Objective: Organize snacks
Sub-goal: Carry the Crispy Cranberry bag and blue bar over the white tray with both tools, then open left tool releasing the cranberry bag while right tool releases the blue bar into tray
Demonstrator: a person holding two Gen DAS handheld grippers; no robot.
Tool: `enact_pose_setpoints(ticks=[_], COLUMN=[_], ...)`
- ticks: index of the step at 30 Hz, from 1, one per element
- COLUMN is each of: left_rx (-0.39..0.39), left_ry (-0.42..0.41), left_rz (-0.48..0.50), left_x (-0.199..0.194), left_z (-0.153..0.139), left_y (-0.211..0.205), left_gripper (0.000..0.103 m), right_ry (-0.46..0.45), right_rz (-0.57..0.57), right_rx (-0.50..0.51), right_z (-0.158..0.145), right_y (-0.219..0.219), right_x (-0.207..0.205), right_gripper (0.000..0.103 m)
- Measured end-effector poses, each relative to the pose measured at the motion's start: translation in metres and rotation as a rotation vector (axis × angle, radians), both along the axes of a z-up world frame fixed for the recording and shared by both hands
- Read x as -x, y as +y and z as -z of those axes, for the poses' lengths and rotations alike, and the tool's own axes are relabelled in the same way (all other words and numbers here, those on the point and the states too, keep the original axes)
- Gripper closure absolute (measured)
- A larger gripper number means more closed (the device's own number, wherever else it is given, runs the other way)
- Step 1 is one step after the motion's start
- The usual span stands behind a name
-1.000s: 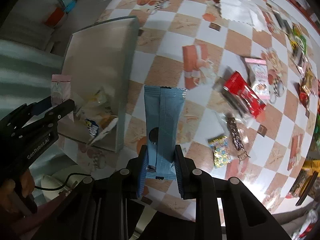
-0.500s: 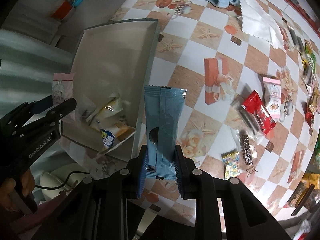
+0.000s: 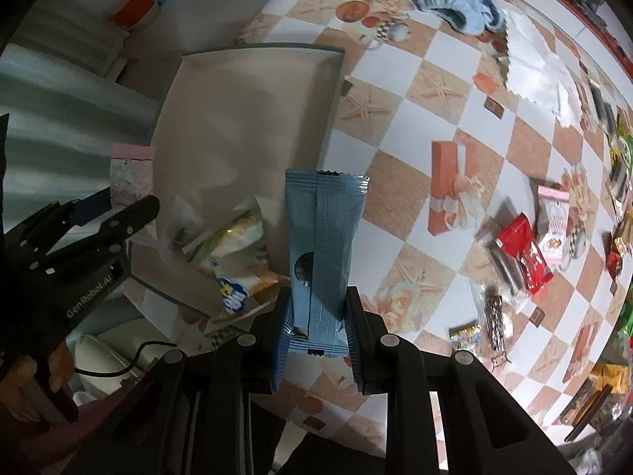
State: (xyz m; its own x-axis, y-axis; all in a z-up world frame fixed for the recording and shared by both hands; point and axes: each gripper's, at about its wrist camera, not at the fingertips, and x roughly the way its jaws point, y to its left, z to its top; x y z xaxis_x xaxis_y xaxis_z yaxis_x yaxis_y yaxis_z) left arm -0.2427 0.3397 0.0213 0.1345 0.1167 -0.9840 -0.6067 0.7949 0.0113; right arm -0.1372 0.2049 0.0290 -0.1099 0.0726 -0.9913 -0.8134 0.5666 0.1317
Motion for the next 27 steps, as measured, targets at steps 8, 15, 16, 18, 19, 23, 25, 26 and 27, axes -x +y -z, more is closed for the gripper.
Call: enact_pose_setpoints(ticks=[8,15,16,18,19,23,25,26,27], left_rx=[0.008,0.012,0.013,0.013,0.013,0.026,0.031,0.032,0.034], left_ry=[0.009,0.014,0.015,0.018,0.022,0.038,0.045,0.049,0.052], left_rz=[-0.002,-0.013,-0.014,-0.018,-0.026,-0.056,-0.066,-0.070,-0.073], left_x=[0.002,0.003,0.003,0.004,0.005,0.008,0.009,0.010,0.010], left_z=[0.006,0.009,0.010,0.012,0.014,0.022,0.026,0.027,0.029], left_y=[0.003,0.009,0.010,0.012,0.014,0.022,0.025,0.026,0.027], left_gripper=[0.055,0.055,0.055,0.055,0.055,0.055,0.055,0.055,0.055], right_ry=[0.003,0.003,0.003,0.003,0.004,0.018,0.028,0.031,0.033], right_rz=[-0.029,-0.042,-0.044,-0.047,-0.047,-0.041,-0.039,-0.040,-0.040], right_rx=[0.006,0.007,0.007,0.008,0.007,0.001,-0.001,0.000,0.002], right_z=[0.004,0.007,0.008,0.009,0.009,0.013,0.016,0.018,0.019], right_y=[0.014,0.024,0.026,0.030,0.033,0.043,0.047,0.050,0.053], right_x=[0.004,0.003,0.003,0.003,0.002,-0.002,-0.002,-0.002,-0.003], right_gripper=[0.076,0.076,0.076,0.076,0.076,0.076,0.076,0.076,0.076])
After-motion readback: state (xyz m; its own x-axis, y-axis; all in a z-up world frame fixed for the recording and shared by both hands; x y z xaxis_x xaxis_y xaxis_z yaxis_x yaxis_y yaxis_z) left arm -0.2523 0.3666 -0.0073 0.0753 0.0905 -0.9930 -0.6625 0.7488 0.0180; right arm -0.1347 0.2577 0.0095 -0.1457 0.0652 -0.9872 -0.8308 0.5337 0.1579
